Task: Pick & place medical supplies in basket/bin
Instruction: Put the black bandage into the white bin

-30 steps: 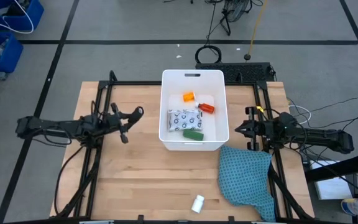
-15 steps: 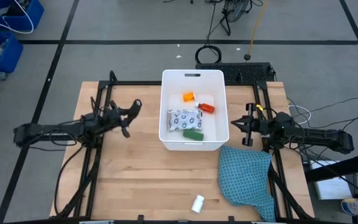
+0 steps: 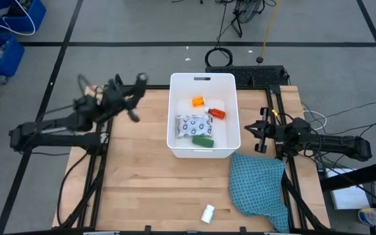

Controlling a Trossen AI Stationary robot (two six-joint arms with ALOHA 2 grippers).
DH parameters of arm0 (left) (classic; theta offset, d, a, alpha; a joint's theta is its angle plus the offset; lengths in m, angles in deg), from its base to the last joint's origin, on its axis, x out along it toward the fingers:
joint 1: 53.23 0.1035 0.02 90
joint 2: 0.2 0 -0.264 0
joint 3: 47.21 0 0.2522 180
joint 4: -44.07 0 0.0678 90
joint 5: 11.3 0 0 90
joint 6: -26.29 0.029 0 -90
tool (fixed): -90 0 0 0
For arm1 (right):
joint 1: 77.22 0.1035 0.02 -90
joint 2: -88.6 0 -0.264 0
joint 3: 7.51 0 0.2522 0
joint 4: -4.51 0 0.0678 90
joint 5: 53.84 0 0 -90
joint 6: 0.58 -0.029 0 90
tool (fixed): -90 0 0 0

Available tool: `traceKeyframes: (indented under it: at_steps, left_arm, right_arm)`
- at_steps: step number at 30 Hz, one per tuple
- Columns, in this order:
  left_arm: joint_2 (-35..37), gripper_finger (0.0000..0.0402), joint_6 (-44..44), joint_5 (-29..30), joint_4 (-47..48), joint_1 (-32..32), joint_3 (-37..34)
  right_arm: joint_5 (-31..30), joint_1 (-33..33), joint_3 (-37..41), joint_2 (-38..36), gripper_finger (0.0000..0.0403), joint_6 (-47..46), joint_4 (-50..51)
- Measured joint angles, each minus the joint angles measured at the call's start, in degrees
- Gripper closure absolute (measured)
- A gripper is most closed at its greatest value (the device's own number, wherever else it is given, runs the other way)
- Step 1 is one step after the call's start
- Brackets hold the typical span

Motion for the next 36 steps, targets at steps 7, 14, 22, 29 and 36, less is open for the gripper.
traceKeyframes:
  at_steps: [7,14,22,29,36]
  left_arm:
    - [-28.07,0.0320,2.96,-14.65,13.56,3.64,28.04]
    - [-55.41,0.0313,0.46,-22.66,35.64,5.71,52.67]
    - [-73.04,0.0304,-5.01,-33.78,40.05,5.40,61.90]
    - [-77.59,0.0301,-9.25,-35.82,39.91,4.10,63.20]
    - [-80.19,0.0301,-6.80,-35.31,42.57,2.52,63.20]
  right_arm:
    - [-0.19,0.00,0.00,0.00,0.0403,1.40,-1.84]
    - [-0.19,0.00,0.00,0.00,0.0403,3.65,-1.81]
    - [-0.18,0.00,0.00,0.00,0.0403,2.91,0.01]
    - [-0.17,0.00,0.00,0.00,0.0403,2.89,1.68]
    - [-0.17,0.00,0.00,0.00,0.0403,2.78,1.88]
